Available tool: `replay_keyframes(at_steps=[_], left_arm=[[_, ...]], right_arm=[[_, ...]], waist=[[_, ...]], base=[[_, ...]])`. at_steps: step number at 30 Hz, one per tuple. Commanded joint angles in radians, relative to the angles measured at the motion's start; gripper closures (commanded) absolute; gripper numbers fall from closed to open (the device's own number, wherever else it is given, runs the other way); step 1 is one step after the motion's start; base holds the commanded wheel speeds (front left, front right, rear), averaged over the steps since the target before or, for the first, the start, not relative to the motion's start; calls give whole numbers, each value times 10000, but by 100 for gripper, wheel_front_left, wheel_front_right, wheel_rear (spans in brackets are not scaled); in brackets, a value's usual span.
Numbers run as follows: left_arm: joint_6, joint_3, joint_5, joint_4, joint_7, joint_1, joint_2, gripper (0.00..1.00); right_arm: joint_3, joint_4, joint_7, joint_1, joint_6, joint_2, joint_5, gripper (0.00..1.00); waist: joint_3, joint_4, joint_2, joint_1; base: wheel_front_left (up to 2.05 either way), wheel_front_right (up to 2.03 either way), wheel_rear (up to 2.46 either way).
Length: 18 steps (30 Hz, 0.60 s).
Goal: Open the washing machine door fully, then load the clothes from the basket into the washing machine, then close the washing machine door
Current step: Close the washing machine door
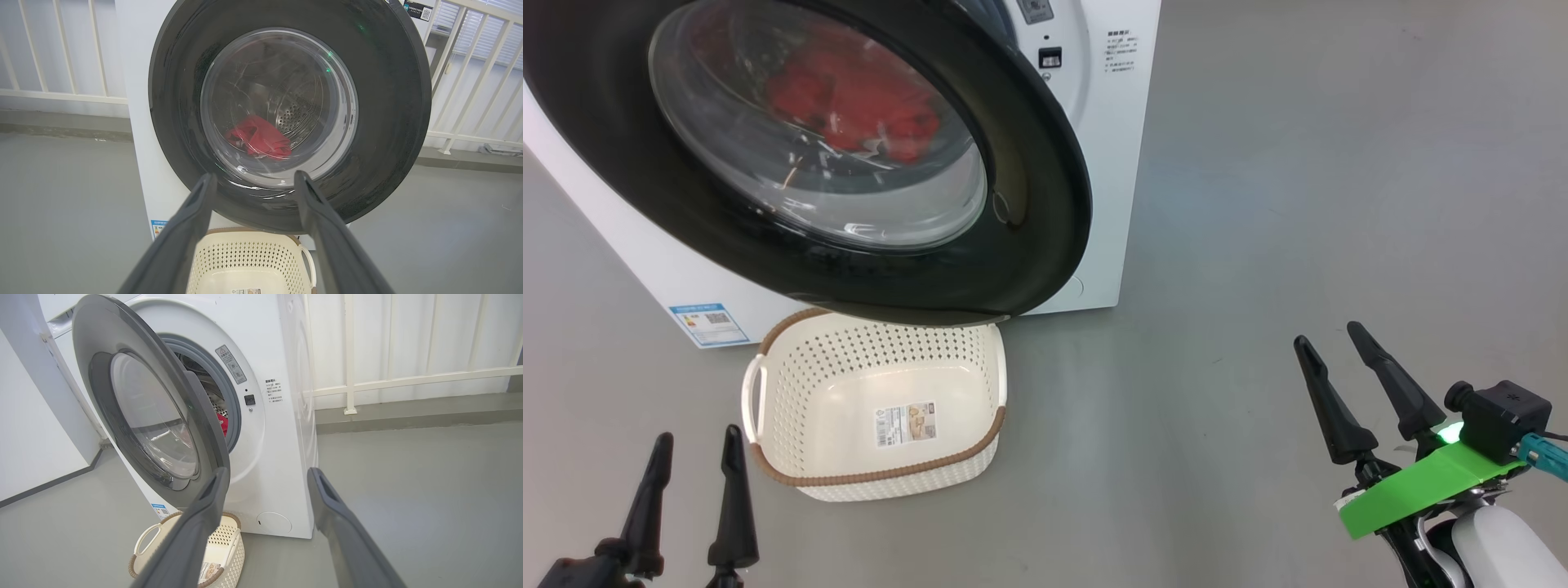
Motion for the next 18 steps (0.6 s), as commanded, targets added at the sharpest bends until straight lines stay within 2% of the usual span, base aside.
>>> replay_keyframes(at_steps=[1,18], left_arm=[[-91,379,83,-227,-121,-231,94,0],[-295,588,351,-232,-122,-402,-232,0]], right_arm=[[138,-212,-48,0,16,-160,12,0],[81,-253,-48,-14,16,-139,-11,0]], waist=[[1,2,0,0],[104,62,0,0]], base=[[0,0,0],[0,0,0]])
